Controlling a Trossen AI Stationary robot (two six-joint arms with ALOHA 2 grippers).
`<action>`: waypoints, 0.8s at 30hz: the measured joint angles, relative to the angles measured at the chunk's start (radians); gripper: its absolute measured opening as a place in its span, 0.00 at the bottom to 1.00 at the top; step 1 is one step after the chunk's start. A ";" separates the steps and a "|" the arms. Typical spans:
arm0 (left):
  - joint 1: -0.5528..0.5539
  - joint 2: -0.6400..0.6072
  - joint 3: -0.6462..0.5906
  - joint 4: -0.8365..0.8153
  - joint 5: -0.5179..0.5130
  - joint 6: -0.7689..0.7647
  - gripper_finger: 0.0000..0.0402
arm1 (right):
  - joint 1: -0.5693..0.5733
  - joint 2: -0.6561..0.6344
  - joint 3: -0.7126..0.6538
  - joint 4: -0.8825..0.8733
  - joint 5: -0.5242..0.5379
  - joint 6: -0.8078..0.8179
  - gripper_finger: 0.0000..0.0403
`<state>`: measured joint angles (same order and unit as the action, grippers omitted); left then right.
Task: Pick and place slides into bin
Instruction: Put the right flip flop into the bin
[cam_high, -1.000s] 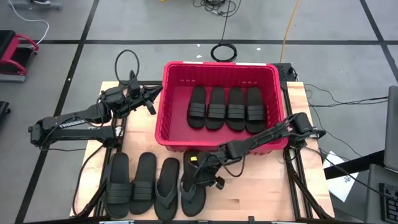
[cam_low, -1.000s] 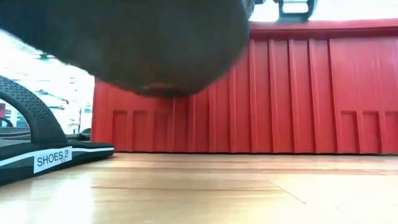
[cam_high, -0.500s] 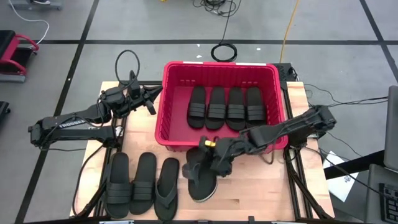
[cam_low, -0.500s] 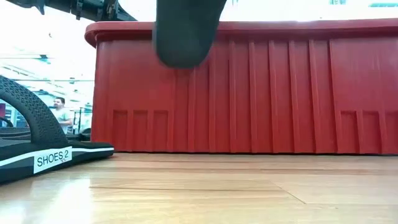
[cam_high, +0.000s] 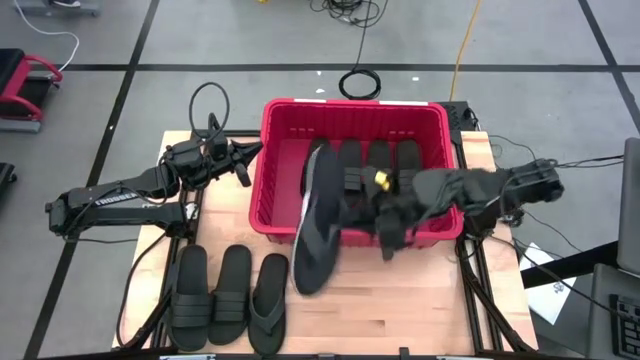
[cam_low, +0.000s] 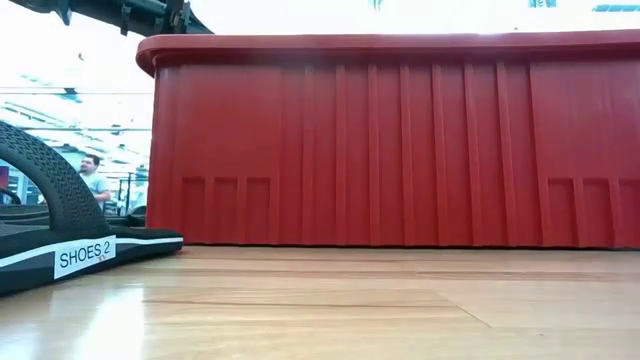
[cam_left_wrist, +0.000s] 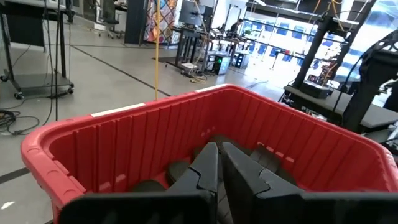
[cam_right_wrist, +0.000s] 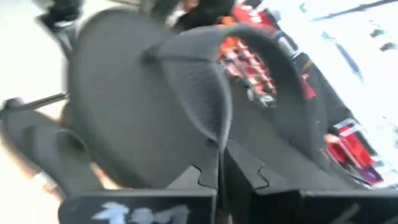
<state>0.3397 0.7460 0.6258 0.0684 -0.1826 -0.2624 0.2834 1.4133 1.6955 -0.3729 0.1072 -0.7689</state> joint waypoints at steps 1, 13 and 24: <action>0.000 0.000 0.000 0.000 0.003 0.001 0.05 | -0.013 -0.007 0.020 -0.005 0.004 0.007 0.00; 0.000 0.000 0.000 -0.008 0.002 0.058 0.04 | -0.312 -0.122 0.101 -0.365 -0.117 0.171 0.00; 0.000 0.000 0.000 -0.014 -0.054 0.112 0.04 | -0.646 -0.106 0.086 -0.890 -0.268 -0.101 0.00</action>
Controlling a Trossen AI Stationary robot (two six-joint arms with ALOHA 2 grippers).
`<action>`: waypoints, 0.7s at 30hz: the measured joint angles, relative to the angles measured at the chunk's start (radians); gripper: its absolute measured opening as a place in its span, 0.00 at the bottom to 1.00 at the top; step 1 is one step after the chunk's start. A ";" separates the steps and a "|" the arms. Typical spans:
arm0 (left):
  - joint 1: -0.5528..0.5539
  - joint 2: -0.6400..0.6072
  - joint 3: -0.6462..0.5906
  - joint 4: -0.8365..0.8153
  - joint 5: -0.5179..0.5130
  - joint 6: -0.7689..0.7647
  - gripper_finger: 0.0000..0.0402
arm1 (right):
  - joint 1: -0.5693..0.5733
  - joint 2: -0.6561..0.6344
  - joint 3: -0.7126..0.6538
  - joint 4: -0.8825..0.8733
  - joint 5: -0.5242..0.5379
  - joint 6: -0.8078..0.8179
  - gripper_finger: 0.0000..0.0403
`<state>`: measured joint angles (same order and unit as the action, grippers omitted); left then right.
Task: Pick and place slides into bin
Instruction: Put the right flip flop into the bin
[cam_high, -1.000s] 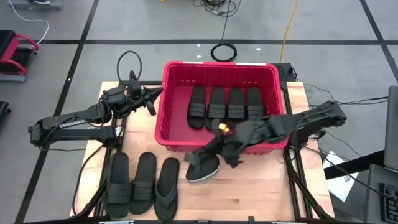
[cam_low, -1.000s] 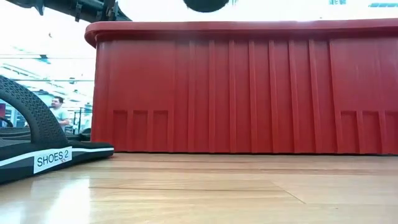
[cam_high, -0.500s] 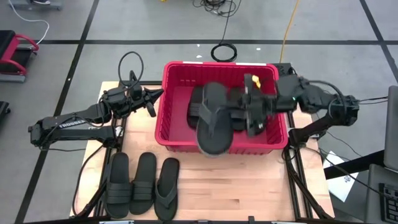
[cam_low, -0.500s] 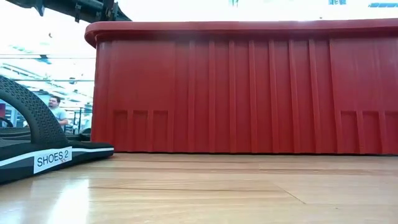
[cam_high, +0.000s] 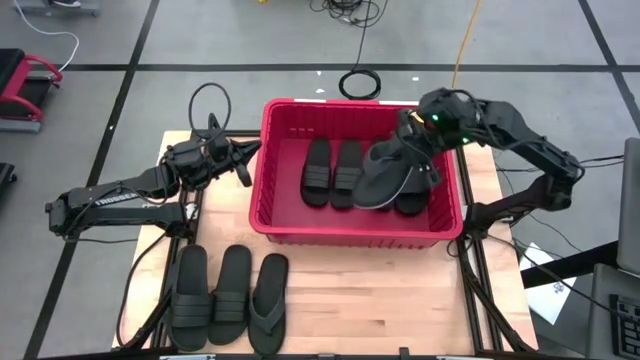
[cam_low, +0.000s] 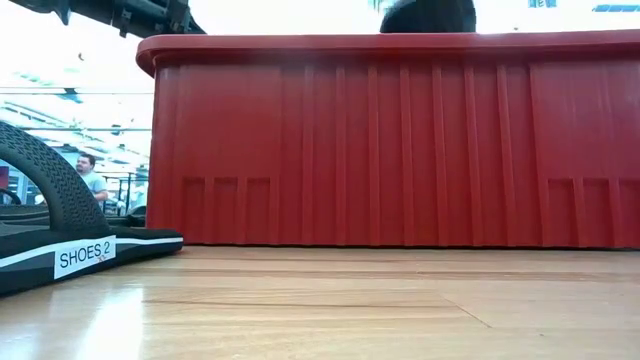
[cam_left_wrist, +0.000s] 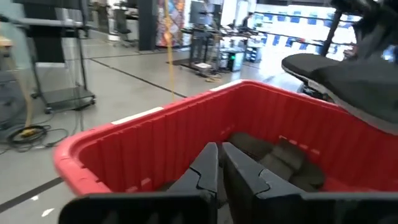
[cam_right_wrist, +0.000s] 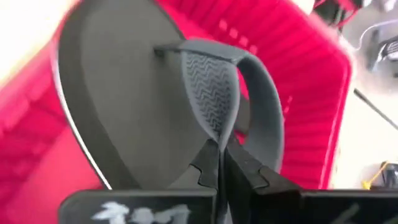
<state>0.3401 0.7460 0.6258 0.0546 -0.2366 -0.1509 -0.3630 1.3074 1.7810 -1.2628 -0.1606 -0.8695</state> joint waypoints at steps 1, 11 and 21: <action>0.000 0.000 0.000 0.000 -0.017 -0.004 0.03 | -0.026 0.001 -0.015 -0.006 0.000 -0.032 0.00; 0.001 0.000 0.000 0.000 -0.161 -0.006 0.04 | -0.202 -0.009 -0.276 0.014 -0.063 -0.196 0.00; 0.041 0.000 0.000 -0.006 -0.184 -0.013 0.01 | -0.286 -0.007 -0.552 0.134 0.133 -0.381 0.00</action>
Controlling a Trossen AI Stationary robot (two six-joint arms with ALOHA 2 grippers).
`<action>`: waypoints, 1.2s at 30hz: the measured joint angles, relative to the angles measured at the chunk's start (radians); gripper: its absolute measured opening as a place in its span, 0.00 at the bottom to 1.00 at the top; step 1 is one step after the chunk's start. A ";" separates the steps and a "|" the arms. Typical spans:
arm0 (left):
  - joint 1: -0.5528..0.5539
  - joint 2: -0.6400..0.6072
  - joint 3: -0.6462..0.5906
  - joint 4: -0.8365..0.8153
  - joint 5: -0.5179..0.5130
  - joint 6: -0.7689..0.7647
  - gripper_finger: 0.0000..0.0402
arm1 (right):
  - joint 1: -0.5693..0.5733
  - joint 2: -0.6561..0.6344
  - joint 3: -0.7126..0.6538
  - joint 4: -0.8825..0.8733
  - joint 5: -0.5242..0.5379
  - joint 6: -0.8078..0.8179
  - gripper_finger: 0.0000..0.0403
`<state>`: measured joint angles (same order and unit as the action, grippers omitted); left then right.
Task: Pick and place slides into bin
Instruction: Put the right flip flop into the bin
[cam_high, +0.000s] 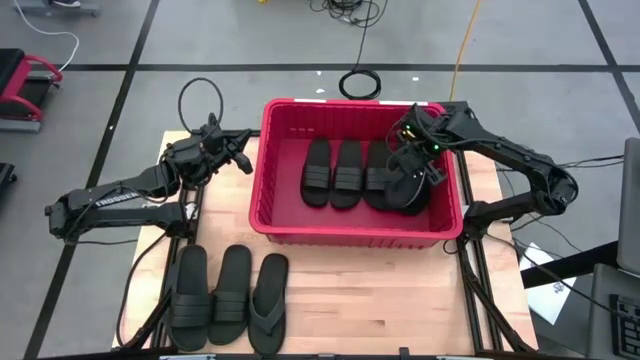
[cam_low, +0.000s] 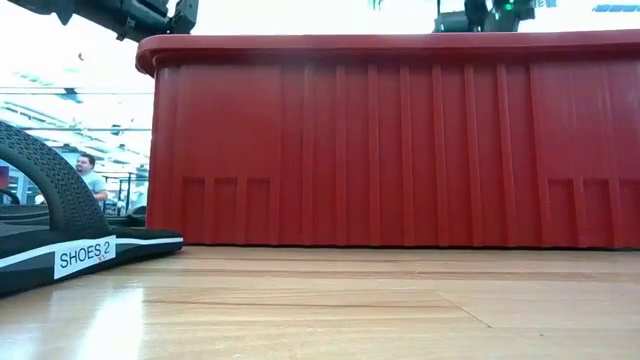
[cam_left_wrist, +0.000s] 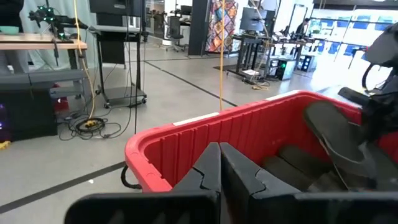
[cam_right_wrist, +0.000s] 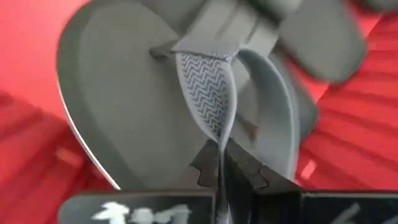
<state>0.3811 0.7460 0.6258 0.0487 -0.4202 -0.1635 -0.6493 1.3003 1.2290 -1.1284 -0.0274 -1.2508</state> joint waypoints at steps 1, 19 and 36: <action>0.002 0.000 0.000 -0.005 0.000 0.000 0.00 | -0.013 0.000 -0.027 0.025 0.009 -0.018 0.00; 0.007 0.000 0.000 -0.052 0.035 -0.007 0.00 | -0.057 -0.038 -0.160 0.191 0.082 0.013 0.12; 0.014 0.000 0.000 -0.057 0.037 -0.015 0.03 | -0.056 -0.124 -0.159 -0.042 -0.112 0.131 0.16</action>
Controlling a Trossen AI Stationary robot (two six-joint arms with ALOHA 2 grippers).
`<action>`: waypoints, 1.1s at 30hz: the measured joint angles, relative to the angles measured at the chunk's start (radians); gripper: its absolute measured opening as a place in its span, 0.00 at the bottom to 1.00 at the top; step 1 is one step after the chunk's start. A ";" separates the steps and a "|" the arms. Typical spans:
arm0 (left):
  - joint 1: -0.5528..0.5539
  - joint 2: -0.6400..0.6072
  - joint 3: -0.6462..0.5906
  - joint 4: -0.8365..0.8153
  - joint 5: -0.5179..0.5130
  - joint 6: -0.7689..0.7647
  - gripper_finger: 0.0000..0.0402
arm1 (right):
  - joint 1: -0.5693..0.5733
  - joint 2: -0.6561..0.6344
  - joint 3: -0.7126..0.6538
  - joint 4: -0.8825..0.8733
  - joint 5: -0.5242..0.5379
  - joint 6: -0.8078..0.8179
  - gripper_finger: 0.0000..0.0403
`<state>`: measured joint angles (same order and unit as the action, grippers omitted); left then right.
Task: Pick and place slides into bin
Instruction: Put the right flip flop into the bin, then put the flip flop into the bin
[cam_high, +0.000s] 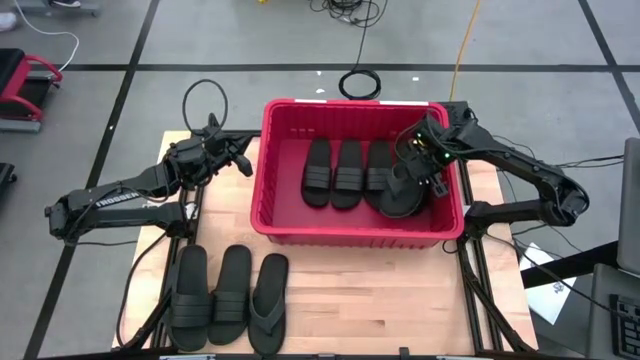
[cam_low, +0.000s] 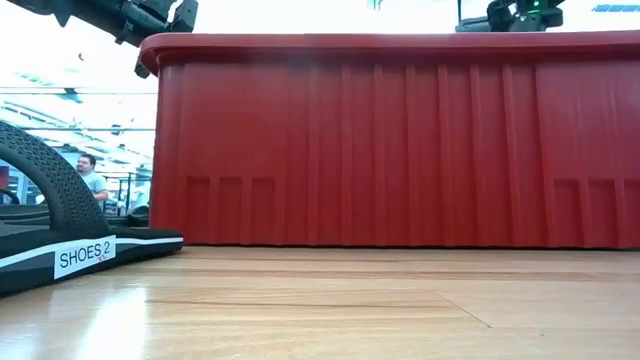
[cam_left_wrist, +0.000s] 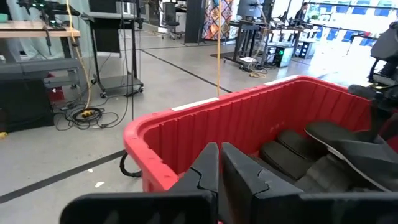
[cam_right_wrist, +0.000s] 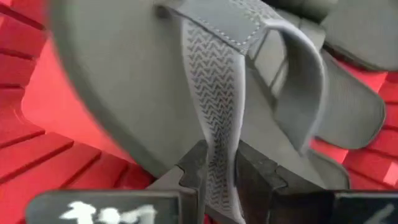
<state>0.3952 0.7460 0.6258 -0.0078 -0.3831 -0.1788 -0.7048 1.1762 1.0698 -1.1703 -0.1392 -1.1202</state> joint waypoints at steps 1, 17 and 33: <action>0.004 0.000 0.000 0.000 0.000 0.000 0.02 | -0.001 -0.001 0.000 -0.002 0.004 0.009 0.16; 0.031 0.000 0.000 0.001 0.062 -0.014 0.06 | 0.010 -0.001 0.000 -0.024 0.032 0.095 0.50; 0.031 0.000 0.000 0.000 0.071 -0.013 0.06 | 0.022 0.081 0.184 0.223 -0.229 0.552 0.39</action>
<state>0.4259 0.7460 0.6258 -0.0078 -0.3126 -0.1921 -0.6827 1.2571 1.2538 -0.9468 -0.3679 -0.5677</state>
